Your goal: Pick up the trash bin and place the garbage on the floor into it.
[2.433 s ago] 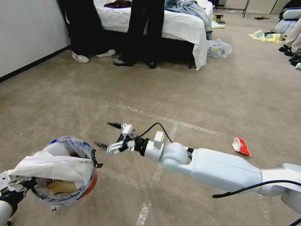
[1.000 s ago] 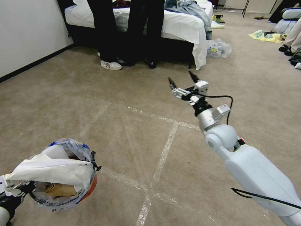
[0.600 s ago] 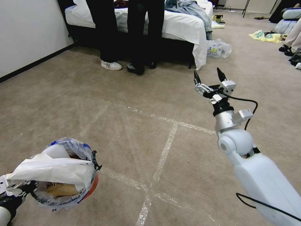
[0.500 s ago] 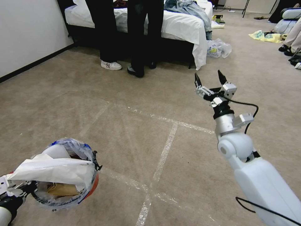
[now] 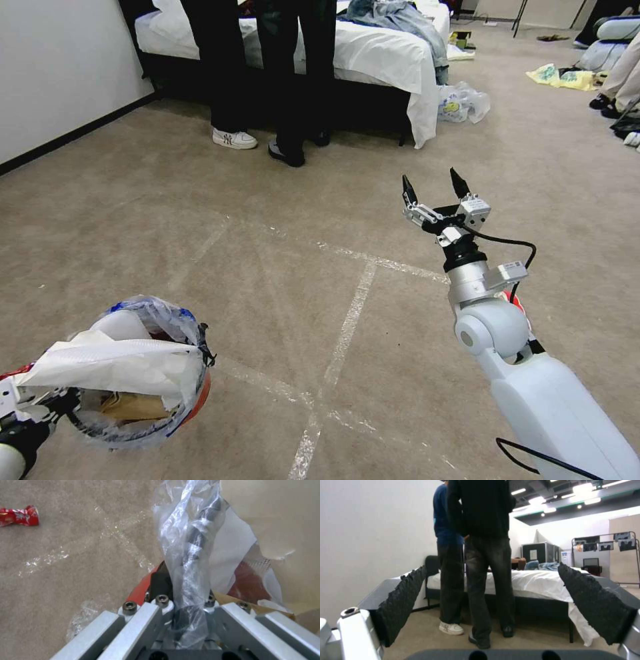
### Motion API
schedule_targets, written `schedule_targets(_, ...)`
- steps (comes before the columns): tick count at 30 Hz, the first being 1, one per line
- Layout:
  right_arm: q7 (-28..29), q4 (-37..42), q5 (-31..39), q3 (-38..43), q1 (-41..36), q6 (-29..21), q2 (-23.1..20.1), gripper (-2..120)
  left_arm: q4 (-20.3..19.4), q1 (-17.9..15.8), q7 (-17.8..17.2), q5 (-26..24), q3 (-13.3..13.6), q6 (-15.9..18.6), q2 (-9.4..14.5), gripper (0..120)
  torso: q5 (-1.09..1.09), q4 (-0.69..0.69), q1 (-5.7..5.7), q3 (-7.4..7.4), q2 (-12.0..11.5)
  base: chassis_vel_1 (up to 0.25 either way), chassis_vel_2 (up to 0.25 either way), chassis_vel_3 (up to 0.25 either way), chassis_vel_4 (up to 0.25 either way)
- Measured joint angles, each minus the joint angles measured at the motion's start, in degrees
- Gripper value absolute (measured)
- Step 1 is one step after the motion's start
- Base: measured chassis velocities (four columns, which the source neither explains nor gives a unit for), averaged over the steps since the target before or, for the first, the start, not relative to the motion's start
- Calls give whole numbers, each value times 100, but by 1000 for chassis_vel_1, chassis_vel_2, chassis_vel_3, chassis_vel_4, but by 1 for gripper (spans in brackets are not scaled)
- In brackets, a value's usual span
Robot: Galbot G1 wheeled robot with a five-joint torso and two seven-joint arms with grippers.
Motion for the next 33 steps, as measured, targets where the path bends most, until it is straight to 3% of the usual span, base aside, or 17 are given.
schedule_targets(11,-24,-80,-23,-3,5,20,-30,100,50,-9,43,13,-25,0,30,1,0,0,0,0,0,-29,-25,-26,-32)
schedule_targets(33,-30,-105,-70,12,-93,81,0,100,70,37,73,37,-30,0,20,1,0,-1,0,0,-1,-99,-87,-90,-97)
